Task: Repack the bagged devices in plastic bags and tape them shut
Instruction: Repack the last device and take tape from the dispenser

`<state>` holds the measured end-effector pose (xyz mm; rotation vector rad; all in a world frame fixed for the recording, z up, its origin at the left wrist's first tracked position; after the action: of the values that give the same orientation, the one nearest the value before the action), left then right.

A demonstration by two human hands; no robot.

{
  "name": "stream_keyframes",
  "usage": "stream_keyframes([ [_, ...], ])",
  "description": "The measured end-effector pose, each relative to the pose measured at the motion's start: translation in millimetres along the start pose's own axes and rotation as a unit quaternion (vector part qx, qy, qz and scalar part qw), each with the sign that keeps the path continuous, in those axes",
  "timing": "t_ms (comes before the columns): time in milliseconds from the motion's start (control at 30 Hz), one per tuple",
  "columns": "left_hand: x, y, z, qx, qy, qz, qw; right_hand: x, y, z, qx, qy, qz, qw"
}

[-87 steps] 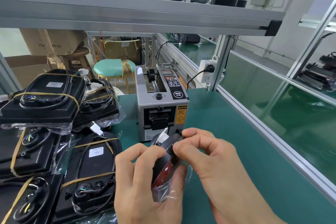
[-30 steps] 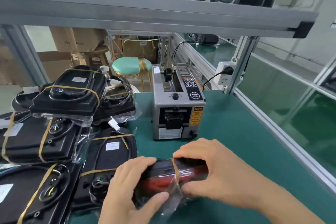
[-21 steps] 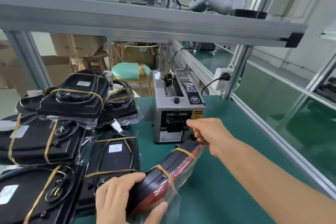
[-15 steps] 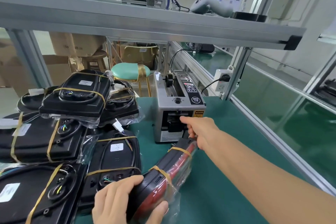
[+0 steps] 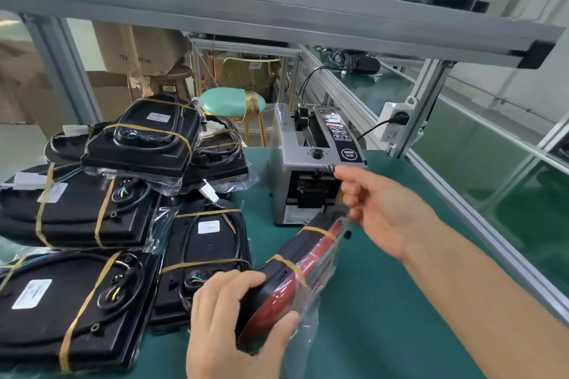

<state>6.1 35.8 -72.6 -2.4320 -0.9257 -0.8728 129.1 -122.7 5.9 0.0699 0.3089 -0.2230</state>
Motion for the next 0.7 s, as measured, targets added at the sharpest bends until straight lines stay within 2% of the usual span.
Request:
stream_keyframes([
  [67,-2.5,11.1,0.5,-0.002,-0.028,0.004,1.000,-36.2,-8.1,8.2,-0.061,-0.076,0.063,0.993],
  [200,-0.2,21.8,-4.0,0.002,0.006,0.009,1.000,-69.4,-15.0,-7.0,-0.105,-0.106,0.113,0.982],
  [500,-3.0,23.0,-3.7,0.059,0.016,0.019,0.998,-66.7,-13.4,-40.1,-0.189,-0.159,0.039,0.968],
  [700,-2.7,22.3,-4.1,0.051,0.007,0.018,0.999,-65.3,-12.6,-42.7,-0.232,-0.160,0.040,0.959],
])
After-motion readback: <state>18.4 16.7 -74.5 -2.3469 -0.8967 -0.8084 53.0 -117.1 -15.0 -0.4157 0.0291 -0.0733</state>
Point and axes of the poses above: each hand's wrist, its own x-axis towards the middle knuckle, its own y-axis out of the palm, z = x × y, the point moved 2 cm from there along x, towards the middle knuckle, and after that the axes turned 11 degrees about -z, right-handed, at the moved point
